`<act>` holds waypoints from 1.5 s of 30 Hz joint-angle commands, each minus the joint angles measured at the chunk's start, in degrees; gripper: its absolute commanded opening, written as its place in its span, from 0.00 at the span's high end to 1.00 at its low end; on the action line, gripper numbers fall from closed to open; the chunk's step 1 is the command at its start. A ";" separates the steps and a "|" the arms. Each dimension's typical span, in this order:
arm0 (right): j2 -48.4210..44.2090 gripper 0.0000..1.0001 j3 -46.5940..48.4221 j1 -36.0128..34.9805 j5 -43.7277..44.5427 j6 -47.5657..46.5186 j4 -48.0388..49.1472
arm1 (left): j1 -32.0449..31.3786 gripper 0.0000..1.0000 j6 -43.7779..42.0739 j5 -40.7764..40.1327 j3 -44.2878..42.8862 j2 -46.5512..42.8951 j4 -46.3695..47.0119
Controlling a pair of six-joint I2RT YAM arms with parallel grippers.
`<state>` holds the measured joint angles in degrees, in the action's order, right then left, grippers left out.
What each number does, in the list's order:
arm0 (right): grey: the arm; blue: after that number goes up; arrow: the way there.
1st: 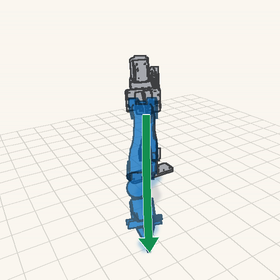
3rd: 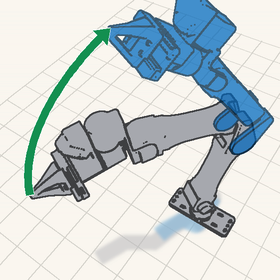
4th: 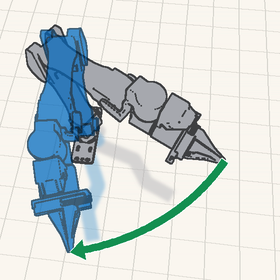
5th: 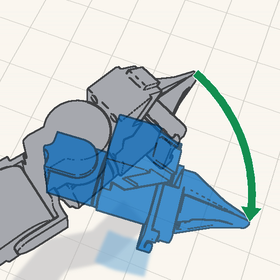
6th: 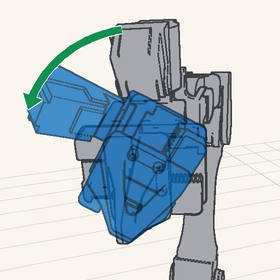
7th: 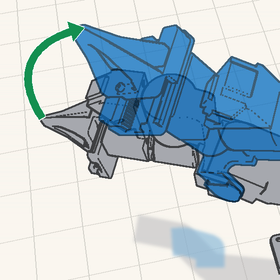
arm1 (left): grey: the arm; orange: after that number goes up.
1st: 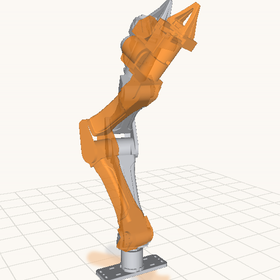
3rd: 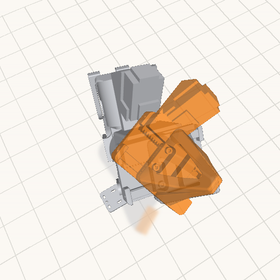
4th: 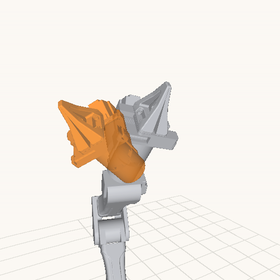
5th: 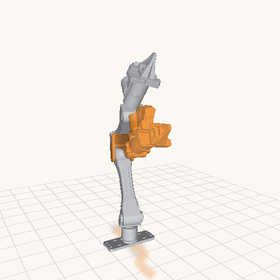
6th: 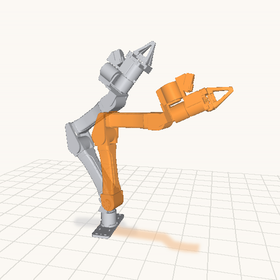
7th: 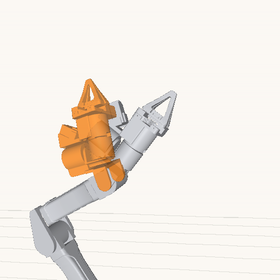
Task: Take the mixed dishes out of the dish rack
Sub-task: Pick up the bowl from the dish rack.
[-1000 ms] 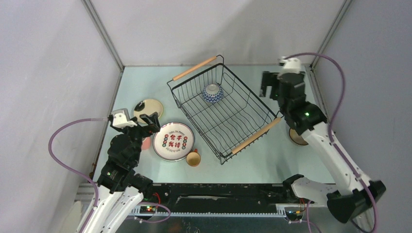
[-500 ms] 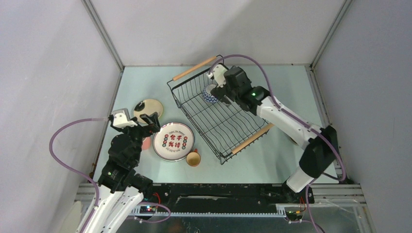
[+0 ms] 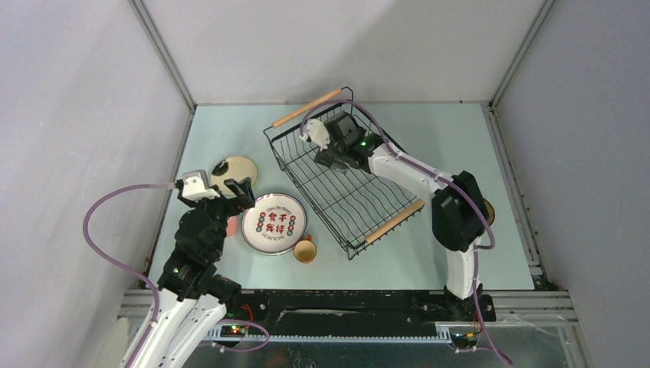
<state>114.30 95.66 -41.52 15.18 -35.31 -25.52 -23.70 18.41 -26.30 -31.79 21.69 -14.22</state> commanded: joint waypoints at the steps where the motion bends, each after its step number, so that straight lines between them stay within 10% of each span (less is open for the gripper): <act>1: 4.17 0.05 4.66 -0.48 0.33 -2.80 2.06 | 0.40 0.00 -0.67 -0.20 0.33 1.36 2.00; 45: 21.92 0.07 13.20 -0.34 2.49 -2.98 9.74 | 0.41 0.00 -0.13 0.89 0.33 3.90 1.95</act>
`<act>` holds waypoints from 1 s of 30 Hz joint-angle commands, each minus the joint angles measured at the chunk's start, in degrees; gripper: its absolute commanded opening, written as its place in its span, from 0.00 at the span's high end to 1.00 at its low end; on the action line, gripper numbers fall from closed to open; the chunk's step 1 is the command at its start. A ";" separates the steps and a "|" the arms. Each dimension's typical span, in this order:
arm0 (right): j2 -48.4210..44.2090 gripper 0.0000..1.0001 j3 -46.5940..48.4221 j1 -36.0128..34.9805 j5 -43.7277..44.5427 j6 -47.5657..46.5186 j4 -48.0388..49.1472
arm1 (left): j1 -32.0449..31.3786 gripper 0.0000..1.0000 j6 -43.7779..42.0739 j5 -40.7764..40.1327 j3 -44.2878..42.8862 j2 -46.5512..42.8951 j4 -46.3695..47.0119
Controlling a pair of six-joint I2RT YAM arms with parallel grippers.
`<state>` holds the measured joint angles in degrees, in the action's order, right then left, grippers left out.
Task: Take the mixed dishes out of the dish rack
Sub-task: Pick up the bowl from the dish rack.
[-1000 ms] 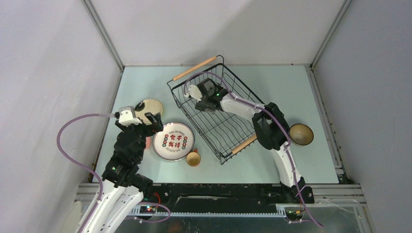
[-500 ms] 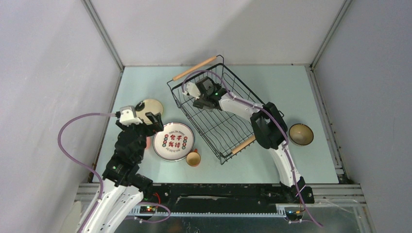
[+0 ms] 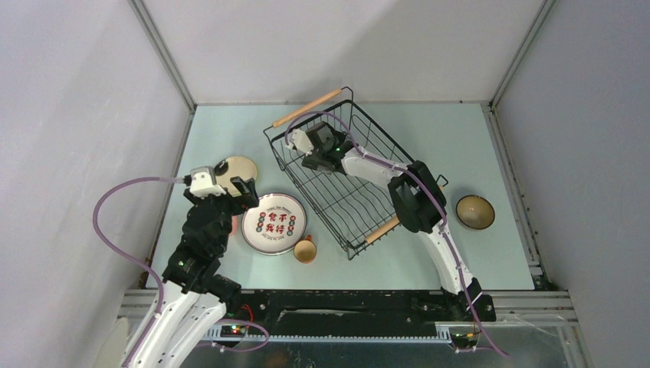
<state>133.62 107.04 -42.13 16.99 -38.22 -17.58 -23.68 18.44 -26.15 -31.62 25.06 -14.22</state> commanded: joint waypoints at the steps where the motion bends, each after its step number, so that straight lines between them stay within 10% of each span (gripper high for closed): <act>1: 2.82 0.07 1.67 0.24 1.12 -0.22 2.14 | 0.39 0.00 -0.15 0.79 0.15 0.59 1.93; 18: 3.28 0.08 -0.70 -0.56 7.13 -3.39 4.08 | 0.39 0.01 -0.16 1.14 0.15 0.87 2.08; 30: -2.61 0.45 -0.31 -2.30 7.45 -0.71 1.49 | 0.39 0.00 0.00 1.18 0.15 -0.16 2.23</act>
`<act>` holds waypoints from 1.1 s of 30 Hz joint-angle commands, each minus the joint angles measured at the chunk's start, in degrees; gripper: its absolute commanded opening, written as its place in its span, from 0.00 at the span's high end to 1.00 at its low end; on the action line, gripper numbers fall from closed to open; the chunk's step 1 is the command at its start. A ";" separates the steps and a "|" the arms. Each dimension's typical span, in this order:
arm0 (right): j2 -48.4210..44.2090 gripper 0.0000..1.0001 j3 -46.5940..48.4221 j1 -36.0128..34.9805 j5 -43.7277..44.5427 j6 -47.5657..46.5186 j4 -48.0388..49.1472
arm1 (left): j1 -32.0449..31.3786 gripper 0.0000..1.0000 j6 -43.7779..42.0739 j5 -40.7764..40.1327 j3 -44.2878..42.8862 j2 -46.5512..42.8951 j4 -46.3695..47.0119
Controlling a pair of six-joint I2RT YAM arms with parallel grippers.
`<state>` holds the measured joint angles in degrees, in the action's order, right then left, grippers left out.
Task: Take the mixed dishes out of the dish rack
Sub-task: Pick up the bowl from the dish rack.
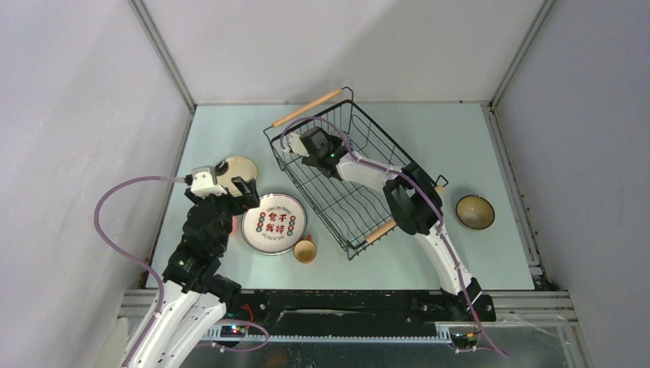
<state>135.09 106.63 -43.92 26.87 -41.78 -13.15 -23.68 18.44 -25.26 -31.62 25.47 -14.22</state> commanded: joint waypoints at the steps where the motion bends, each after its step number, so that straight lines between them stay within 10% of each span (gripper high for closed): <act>1: -4.58 0.50 -0.03 -0.62 -2.44 2.98 -3.03 | 0.39 0.00 0.01 0.33 0.15 -0.70 2.20; 12: -12.37 0.76 -0.64 -0.92 -3.37 6.83 -5.17 | 0.34 0.01 0.33 1.11 0.15 -1.83 2.30; 33: -32.90 0.93 -9.10 3.56 -21.23 37.57 -10.63 | 0.32 0.00 0.77 8.53 -1.76 -0.46 2.25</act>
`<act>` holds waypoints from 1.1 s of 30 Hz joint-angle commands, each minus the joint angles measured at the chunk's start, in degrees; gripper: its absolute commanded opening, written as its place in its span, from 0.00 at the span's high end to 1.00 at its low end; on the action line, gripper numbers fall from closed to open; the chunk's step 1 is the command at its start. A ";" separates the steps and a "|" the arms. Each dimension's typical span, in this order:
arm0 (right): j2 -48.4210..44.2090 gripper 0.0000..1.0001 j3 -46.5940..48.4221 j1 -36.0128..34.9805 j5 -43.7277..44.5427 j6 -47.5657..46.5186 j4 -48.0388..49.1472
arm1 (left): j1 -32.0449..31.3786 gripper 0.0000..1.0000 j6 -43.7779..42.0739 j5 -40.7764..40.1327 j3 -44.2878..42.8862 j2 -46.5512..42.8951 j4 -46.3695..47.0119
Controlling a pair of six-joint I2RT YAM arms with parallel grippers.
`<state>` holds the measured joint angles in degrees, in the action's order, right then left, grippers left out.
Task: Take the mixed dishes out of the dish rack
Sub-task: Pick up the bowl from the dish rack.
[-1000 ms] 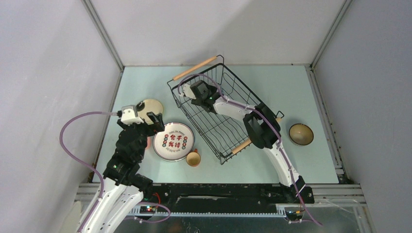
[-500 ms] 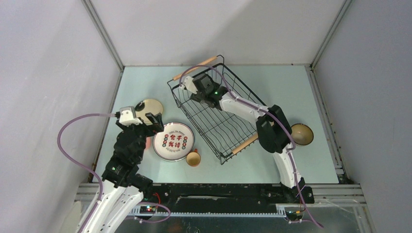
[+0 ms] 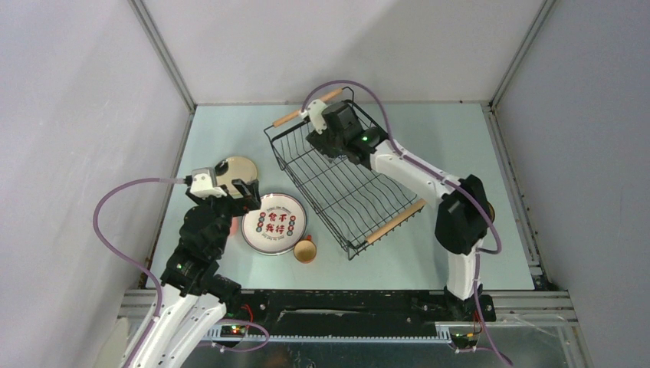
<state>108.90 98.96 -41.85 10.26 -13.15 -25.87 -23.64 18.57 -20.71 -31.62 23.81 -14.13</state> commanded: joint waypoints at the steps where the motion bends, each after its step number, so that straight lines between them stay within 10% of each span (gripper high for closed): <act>1: -8.32 0.93 -1.98 2.03 -6.26 11.37 2.25 | 0.31 0.01 0.75 4.48 -2.17 1.78 2.22; 33: -35.12 1.00 -27.19 11.58 -38.83 60.44 31.90 | -0.84 0.01 17.36 28.85 -8.83 21.99 25.78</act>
<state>76.38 72.36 -30.37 -23.07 39.11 -5.67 -23.90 32.71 4.82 -37.87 44.99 5.19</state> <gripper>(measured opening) 0.677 0.994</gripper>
